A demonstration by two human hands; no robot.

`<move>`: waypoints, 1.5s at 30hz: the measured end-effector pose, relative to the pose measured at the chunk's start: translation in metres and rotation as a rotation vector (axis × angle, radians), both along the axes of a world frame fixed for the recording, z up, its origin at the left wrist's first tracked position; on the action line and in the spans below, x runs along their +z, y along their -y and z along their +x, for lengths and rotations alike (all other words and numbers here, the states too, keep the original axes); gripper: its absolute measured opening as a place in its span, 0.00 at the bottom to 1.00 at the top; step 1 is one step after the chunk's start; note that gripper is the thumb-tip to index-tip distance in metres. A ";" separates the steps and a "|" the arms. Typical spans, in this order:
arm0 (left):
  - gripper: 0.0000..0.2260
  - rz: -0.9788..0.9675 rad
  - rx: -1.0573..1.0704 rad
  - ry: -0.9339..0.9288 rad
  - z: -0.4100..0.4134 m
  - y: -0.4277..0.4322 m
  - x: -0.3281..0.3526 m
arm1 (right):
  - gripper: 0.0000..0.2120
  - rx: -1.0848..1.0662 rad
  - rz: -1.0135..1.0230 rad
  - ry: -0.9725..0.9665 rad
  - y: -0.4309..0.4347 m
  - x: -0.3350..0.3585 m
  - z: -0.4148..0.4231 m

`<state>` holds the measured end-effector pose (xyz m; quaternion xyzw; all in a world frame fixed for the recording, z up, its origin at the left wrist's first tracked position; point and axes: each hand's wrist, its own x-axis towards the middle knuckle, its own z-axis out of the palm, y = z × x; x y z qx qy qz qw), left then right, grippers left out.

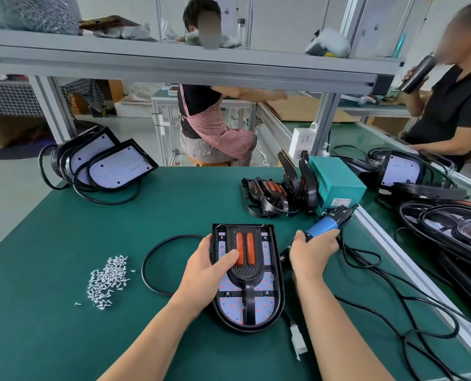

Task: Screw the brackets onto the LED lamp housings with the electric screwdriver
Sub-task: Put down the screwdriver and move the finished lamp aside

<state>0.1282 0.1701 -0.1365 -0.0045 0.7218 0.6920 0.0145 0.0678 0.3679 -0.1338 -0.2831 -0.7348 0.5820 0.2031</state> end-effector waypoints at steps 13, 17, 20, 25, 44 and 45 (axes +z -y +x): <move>0.18 0.032 0.036 -0.073 0.002 0.003 -0.003 | 0.31 0.153 0.413 -0.043 0.001 -0.005 0.032; 0.20 0.047 0.039 -0.084 0.002 0.003 -0.004 | 0.21 0.206 0.583 -0.151 0.005 -0.007 0.054; 0.22 0.082 0.050 -0.090 0.002 0.003 -0.005 | 0.10 0.314 0.657 -0.212 0.006 -0.008 0.068; 0.25 0.170 0.087 -0.096 0.000 0.004 -0.008 | 0.04 0.570 0.732 -0.042 0.007 -0.005 0.083; 0.17 0.374 0.117 -0.001 -0.008 0.011 -0.010 | 0.14 0.907 0.787 0.199 0.013 0.016 0.096; 0.17 0.383 0.123 0.003 -0.008 0.011 -0.009 | 0.15 0.909 0.748 0.195 0.015 0.015 0.095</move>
